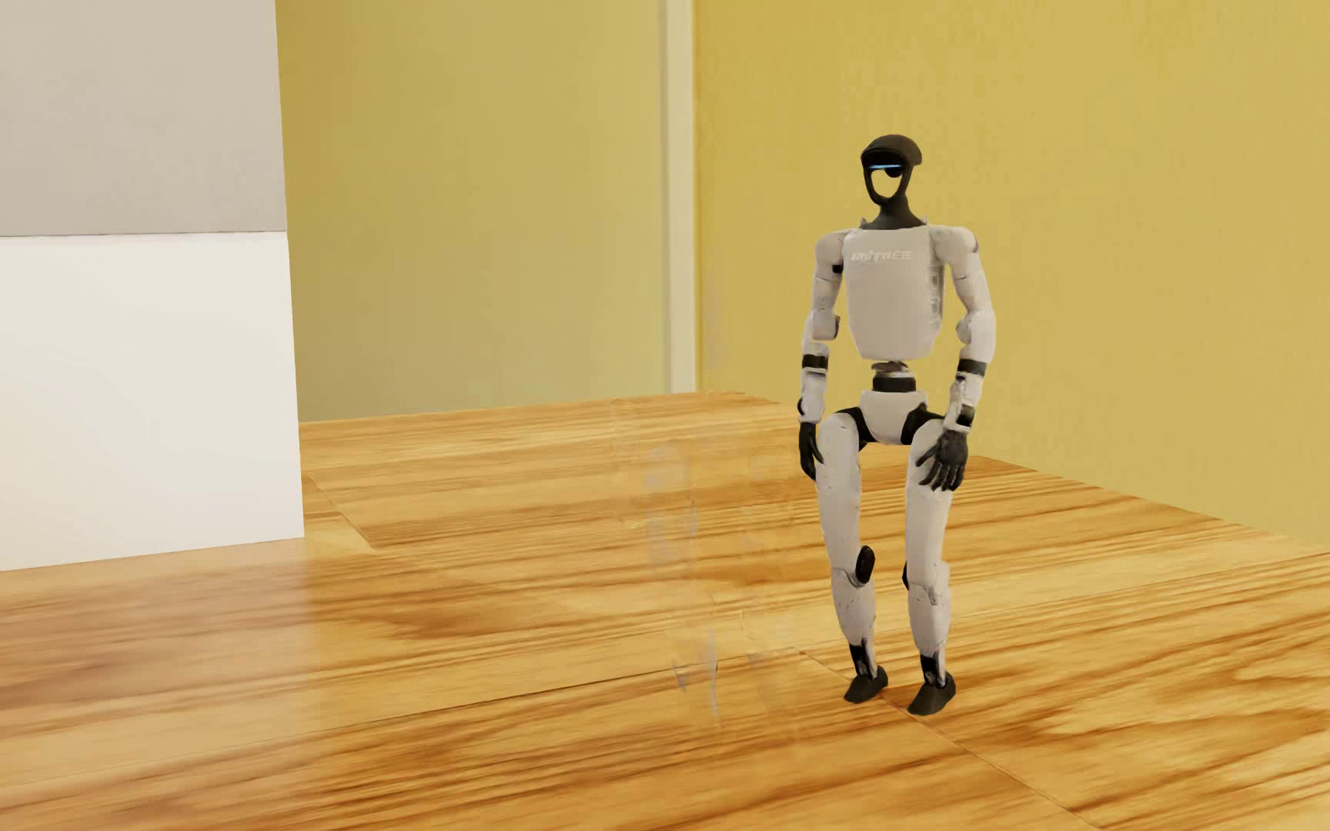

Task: Raise arm

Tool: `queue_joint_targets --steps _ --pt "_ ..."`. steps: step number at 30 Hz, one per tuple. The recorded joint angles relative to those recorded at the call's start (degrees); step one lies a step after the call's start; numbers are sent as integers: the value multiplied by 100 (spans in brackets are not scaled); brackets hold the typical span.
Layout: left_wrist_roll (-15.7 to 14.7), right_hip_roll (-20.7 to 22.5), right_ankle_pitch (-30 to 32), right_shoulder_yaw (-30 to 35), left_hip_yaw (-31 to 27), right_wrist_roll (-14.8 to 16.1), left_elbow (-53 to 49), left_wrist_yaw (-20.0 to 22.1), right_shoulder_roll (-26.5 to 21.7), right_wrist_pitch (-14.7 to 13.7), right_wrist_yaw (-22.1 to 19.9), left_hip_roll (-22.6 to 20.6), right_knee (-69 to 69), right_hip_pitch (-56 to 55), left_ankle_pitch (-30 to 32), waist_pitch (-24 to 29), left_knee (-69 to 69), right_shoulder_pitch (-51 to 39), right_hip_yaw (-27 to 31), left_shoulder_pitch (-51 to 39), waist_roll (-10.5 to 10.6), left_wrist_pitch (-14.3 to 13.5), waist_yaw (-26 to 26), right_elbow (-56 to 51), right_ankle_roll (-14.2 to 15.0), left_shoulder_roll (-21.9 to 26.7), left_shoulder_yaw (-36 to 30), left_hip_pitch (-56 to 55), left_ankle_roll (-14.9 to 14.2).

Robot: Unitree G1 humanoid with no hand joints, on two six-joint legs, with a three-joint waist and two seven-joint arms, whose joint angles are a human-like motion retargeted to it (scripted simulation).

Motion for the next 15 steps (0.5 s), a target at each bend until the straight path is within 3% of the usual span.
queue_joint_targets --steps 2,3,5,7,8,10,11,12,15 --pt "0 4 6 -36 0 0 -337 0 -26 0 0 -1 -5 14 -3 1 16 11 0 98 24 0 -14 -30 0 45 261 1 0" --pt "0 -1 25 -125 0 0 -1195 0 -52 0 0 0 -8 21 -21 -8 16 85 0 320 30 0 25 -118 0 105 904 10 0" --pt "0 -28 233 -196 0 0 -4452 0 -72 0 0 -4 -17 32 51 -41 -17 254 0 425 32 0 222 -137 0 605 2239 20 0" --pt "0 -67 435 -269 0 0 -6762 0 -170 0 0 -9 -76 50 92 -100 25 428 0 -1225 126 0 485 -86 0 1188 3793 -3 0" --pt "0 -73 510 -82 0 0 -7352 0 -247 0 0 -5 -116 66 72 -93 64 385 0 -2512 172 0 492 -40 0 1544 4653 -11 0" --pt "0 -67 661 323 0 0 -7742 0 -510 0 0 -3 -172 117 183 -33 74 161 0 -5112 340 0 264 -30 0 2649 5620 -4 0" --pt "0 -62 726 376 0 0 -7768 0 -652 0 0 -2 -184 128 453 -3 380 59 0 -6216 454 0 130 -76 0 3185 5769 1 0" --pt "0 -26 751 370 0 0 -7791 0 -778 0 0 22 -181 124 197 15 114 -22 0 -7174 590 0 37 -119 0 3668 5658 7 0" --pt "0 -63 697 97 0 0 -7927 0 -994 0 0 -10 -151 85 111 -54 50 -42 0 -8963 871 0 105 -143 0 4515 4666 15 0"
